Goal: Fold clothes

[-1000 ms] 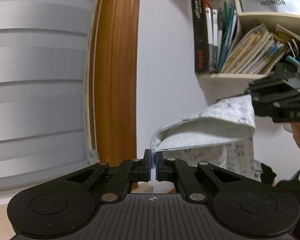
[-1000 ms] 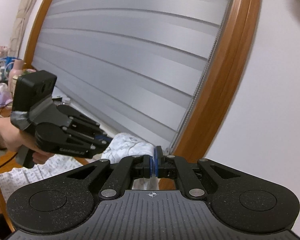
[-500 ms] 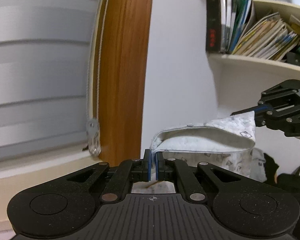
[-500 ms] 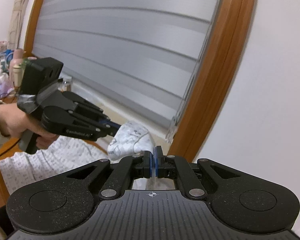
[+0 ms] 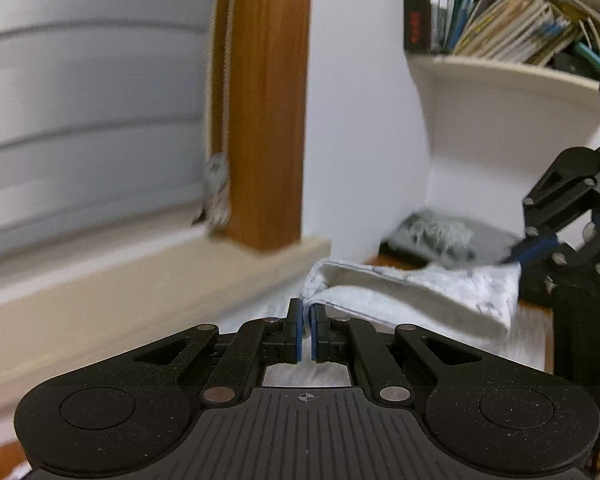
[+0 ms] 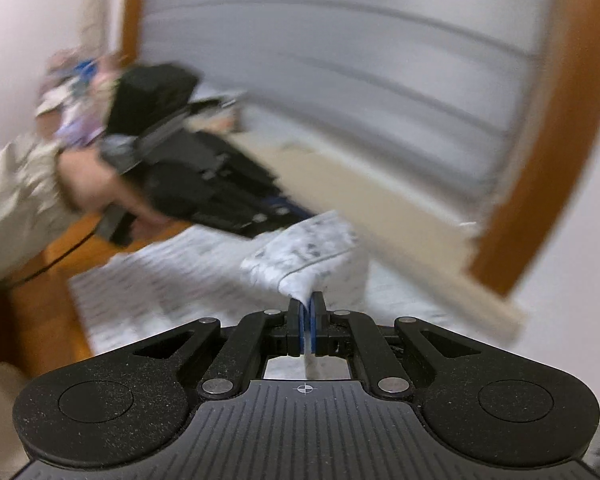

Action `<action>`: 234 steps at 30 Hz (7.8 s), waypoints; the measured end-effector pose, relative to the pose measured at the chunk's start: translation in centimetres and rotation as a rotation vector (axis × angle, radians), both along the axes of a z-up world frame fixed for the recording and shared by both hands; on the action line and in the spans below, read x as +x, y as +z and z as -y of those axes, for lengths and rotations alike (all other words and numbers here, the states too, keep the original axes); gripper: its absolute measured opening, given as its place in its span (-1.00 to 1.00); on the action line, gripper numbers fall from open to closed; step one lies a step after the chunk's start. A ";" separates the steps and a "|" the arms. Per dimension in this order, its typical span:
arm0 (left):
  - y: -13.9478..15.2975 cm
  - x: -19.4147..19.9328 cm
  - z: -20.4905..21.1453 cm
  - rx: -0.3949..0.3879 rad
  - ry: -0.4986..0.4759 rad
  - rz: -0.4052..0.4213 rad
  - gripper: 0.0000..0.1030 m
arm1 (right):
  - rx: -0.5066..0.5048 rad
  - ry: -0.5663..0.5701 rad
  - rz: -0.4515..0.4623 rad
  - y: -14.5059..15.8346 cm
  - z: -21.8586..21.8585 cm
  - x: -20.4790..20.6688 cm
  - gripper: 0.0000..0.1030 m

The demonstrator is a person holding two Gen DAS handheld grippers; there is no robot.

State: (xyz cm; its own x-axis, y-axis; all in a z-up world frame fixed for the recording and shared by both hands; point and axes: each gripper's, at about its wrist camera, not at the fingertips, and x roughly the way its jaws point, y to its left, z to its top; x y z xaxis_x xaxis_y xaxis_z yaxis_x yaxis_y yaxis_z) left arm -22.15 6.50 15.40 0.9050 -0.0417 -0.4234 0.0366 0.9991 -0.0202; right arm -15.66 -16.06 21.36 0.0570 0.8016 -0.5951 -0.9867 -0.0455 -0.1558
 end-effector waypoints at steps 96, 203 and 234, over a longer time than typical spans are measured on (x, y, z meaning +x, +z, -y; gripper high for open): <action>-8.5 2.1 11.4 -0.077 -0.076 -0.129 0.13 | 0.105 -0.362 -0.140 -16.2 23.9 9.4 -0.27; -13.1 11.7 8.0 -0.147 -0.093 -0.168 0.01 | 0.215 -0.404 0.109 -19.7 27.4 6.1 -0.72; -9.4 7.1 18.1 0.003 -0.146 0.001 -0.68 | 0.274 -0.663 -0.122 -19.5 28.0 12.3 -0.36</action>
